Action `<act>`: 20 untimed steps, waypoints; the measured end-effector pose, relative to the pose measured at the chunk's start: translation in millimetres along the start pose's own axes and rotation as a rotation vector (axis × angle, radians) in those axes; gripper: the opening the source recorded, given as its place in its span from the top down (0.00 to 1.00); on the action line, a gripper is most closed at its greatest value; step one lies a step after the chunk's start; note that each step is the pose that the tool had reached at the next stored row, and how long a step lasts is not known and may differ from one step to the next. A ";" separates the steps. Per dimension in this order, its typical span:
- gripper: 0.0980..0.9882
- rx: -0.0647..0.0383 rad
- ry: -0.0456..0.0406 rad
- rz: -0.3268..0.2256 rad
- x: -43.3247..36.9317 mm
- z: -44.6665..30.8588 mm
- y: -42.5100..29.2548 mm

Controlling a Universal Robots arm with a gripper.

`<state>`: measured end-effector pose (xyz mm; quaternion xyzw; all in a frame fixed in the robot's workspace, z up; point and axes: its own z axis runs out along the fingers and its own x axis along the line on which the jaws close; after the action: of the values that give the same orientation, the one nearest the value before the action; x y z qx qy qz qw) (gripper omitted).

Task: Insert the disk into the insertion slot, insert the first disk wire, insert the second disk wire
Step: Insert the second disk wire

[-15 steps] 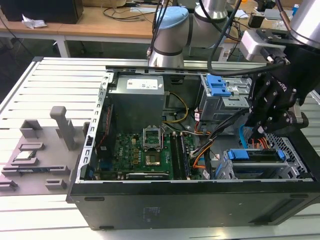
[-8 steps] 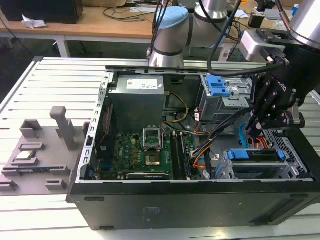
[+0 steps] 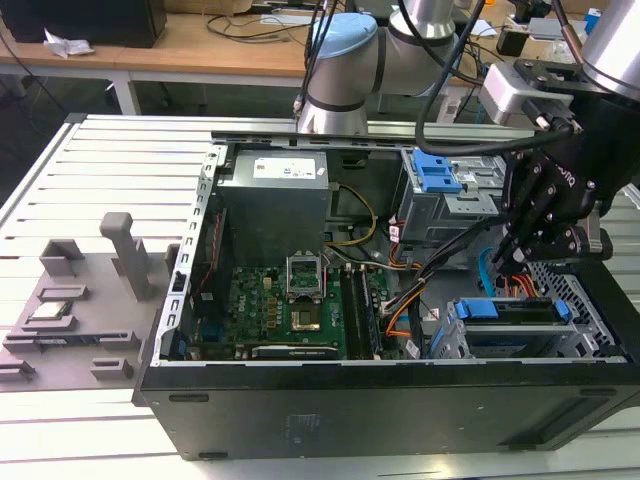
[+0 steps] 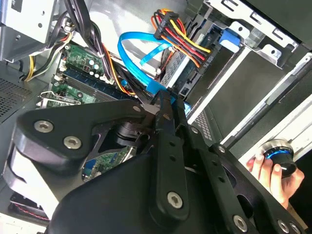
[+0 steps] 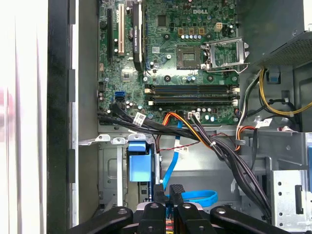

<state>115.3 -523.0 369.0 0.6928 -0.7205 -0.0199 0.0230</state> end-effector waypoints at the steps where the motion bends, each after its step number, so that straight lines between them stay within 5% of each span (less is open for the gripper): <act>1: 0.93 0.000 0.0002 0.000 2.4 0.0 -0.1; 6: 0.93 0.000 -0.0004 0.000 11.5 0.4 -0.5; 11: 0.93 -0.001 -0.0201 -0.001 20.8 5.2 -1.3; 20: 0.93 -0.004 -0.0210 -0.001 21.1 19.1 -13.1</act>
<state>126.5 -544.7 349.2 0.6930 -0.7202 -0.0288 0.0169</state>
